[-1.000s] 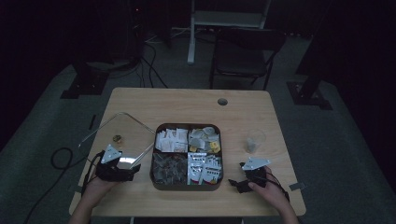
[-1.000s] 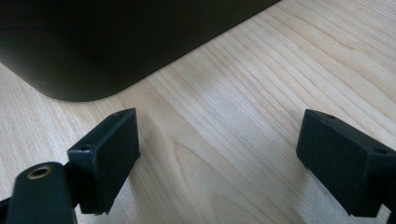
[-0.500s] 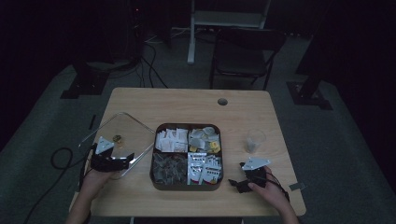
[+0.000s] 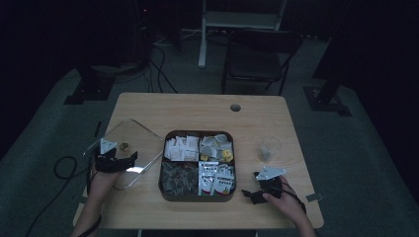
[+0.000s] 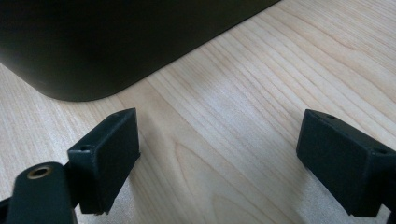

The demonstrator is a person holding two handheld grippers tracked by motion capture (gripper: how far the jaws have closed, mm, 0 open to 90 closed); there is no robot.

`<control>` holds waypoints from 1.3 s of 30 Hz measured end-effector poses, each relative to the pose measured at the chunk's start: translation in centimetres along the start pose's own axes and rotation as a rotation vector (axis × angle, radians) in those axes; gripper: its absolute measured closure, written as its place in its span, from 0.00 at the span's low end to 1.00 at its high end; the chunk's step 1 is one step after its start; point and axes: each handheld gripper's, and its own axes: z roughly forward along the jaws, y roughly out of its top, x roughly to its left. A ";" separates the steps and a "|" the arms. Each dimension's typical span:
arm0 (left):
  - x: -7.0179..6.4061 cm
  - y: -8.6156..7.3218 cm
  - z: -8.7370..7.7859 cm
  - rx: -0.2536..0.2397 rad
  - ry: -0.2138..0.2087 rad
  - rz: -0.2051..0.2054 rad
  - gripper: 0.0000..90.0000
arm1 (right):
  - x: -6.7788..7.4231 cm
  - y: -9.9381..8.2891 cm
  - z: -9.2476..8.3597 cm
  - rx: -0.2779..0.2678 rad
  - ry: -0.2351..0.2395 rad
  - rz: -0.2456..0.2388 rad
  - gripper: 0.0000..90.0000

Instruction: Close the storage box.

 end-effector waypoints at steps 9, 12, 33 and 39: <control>0.6 -0.2 1.7 0.007 0.042 -0.028 0.14 | 0.0 0.0 0.0 -0.001 0.000 -0.001 0.14; 0.8 0.0 2.2 0.021 0.065 -0.027 0.18 | 0.0 0.0 0.0 0.000 0.000 -0.001 0.14; 1.6 0.1 4.4 0.082 0.127 -0.077 0.54 | 0.0 0.0 0.0 0.000 0.000 -0.001 0.14; 1.6 0.1 4.9 0.087 0.141 -0.070 0.61 | 0.0 0.0 0.0 0.000 0.000 -0.001 0.14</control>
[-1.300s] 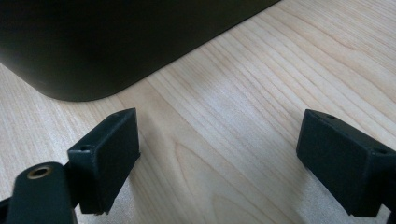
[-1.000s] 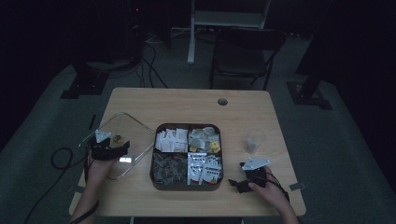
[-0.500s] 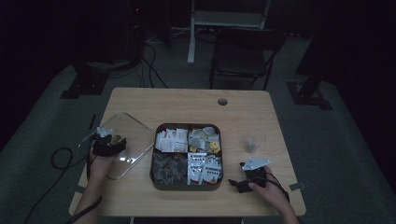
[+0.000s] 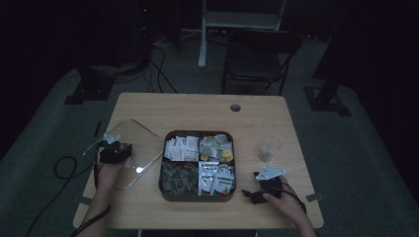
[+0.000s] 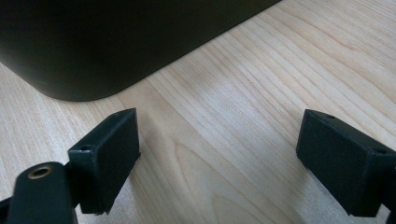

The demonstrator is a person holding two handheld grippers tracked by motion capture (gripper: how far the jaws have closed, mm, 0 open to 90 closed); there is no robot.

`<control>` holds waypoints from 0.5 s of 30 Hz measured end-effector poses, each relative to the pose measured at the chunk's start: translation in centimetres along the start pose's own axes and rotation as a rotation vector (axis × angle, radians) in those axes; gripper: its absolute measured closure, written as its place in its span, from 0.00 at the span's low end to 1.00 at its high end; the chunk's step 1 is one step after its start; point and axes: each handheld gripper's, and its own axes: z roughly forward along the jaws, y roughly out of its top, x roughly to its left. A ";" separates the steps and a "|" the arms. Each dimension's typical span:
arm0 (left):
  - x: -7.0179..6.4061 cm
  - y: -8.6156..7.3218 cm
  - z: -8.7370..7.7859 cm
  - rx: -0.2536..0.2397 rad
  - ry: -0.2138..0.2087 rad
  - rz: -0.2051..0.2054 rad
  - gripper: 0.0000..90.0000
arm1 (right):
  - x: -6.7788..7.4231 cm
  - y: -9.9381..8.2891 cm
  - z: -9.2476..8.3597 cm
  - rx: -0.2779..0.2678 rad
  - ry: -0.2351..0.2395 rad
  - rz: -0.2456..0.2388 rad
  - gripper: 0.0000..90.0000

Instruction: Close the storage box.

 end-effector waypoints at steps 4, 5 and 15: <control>0.2 -0.1 0.1 -0.004 -0.009 -0.002 0.65 | 0.0 0.0 0.0 0.000 0.000 0.000 0.14; 0.2 0.0 0.2 -0.004 -0.007 0.010 0.65 | 0.0 0.0 0.0 0.000 0.000 0.000 0.14; 0.2 0.3 0.5 -0.011 -0.004 0.022 0.65 | 0.0 0.0 0.0 0.000 0.000 0.000 0.15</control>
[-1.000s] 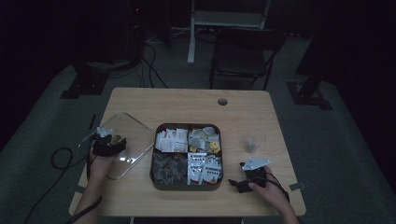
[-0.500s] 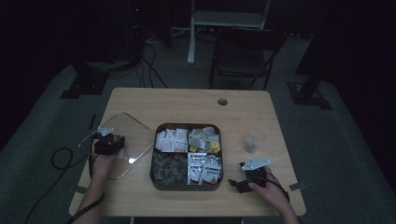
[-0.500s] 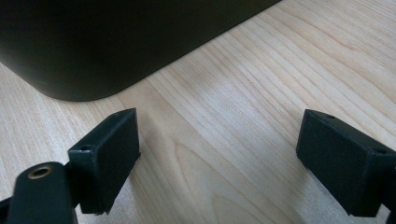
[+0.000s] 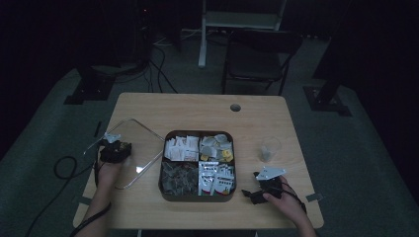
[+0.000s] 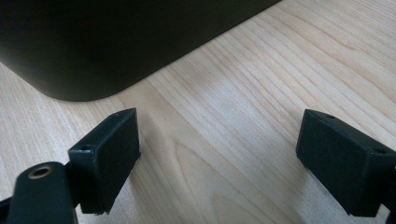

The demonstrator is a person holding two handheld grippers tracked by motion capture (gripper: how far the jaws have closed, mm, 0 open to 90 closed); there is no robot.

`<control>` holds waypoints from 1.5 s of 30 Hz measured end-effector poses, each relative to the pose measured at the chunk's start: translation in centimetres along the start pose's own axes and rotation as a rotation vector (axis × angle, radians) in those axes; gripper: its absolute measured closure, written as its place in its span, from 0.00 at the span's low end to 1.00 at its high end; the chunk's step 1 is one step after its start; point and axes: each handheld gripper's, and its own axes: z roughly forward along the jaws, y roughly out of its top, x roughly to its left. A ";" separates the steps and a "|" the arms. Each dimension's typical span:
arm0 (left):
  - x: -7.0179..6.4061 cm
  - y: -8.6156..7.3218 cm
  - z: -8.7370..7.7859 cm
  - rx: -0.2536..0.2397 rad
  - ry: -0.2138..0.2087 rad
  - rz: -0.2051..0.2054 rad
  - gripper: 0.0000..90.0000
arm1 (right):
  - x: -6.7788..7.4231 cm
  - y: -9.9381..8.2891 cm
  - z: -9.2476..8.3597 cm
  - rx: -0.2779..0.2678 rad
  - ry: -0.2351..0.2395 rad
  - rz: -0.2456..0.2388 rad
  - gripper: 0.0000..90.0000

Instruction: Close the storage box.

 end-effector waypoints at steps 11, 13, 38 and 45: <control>-0.1 0.4 0.2 0.031 0.006 -0.023 0.66 | 0.0 0.0 0.0 0.000 0.000 0.000 0.15; -0.1 0.5 0.2 0.033 0.009 -0.022 0.67 | 0.0 0.0 0.0 0.000 0.000 -0.001 0.15; 1.1 2.9 -4.2 -0.011 0.002 -0.011 0.67 | 0.0 0.0 0.0 0.000 0.002 -0.003 0.15; 1.1 4.5 -5.9 -0.054 -0.034 -0.007 0.67 | 0.0 0.0 0.0 0.000 0.002 -0.003 0.15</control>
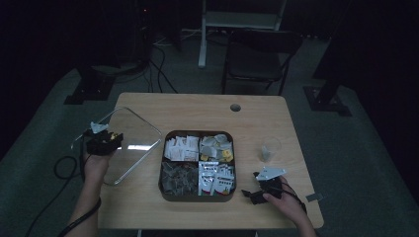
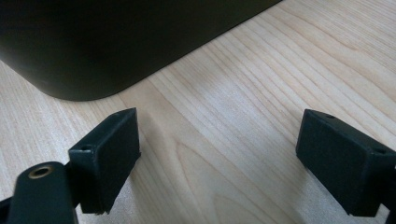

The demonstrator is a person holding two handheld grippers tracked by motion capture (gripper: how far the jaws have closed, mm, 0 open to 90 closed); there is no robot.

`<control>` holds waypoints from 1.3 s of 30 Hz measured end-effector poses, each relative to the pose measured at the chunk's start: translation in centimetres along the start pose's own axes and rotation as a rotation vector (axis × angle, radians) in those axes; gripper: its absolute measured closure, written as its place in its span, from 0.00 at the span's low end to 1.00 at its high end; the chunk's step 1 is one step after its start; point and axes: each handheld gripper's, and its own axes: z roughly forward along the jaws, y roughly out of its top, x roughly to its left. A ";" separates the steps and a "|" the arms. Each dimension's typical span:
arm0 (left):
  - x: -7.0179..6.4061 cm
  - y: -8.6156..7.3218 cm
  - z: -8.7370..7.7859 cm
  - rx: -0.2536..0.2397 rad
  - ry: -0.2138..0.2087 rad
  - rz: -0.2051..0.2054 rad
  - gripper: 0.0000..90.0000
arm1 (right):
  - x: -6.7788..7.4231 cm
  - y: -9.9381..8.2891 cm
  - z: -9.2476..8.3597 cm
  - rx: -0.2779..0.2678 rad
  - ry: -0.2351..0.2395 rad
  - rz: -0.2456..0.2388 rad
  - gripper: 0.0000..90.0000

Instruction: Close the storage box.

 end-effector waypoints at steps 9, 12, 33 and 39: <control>-2.6 1.5 -1.3 -0.031 -0.096 0.081 0.67 | 0.0 0.0 0.0 0.000 0.000 0.000 0.15; -3.7 2.0 -1.6 -0.036 -0.138 0.103 0.67 | 0.0 0.0 0.0 0.000 0.000 0.000 0.15; -10.8 4.2 -3.1 -0.052 -0.361 0.275 0.67 | 0.0 0.0 0.0 0.000 0.000 0.000 0.15; -12.7 4.5 -3.2 -0.056 -0.412 0.316 0.67 | 0.0 0.0 0.0 0.000 0.000 0.001 0.15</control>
